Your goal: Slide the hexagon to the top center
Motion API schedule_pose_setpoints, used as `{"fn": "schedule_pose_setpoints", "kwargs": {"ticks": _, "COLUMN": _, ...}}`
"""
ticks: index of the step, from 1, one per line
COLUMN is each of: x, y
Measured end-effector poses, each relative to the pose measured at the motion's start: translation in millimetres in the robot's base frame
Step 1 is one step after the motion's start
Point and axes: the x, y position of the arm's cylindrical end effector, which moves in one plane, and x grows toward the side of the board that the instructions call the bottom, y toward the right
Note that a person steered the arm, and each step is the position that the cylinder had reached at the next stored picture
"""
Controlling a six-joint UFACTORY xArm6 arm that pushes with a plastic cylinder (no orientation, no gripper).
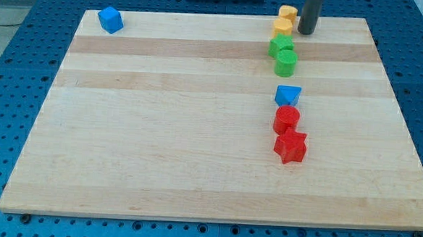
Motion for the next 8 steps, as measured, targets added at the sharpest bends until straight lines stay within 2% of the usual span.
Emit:
{"fn": "schedule_pose_setpoints", "kwargs": {"ticks": 4, "x": 6, "y": -84}}
{"fn": "schedule_pose_setpoints", "kwargs": {"ticks": 8, "x": 6, "y": -121}}
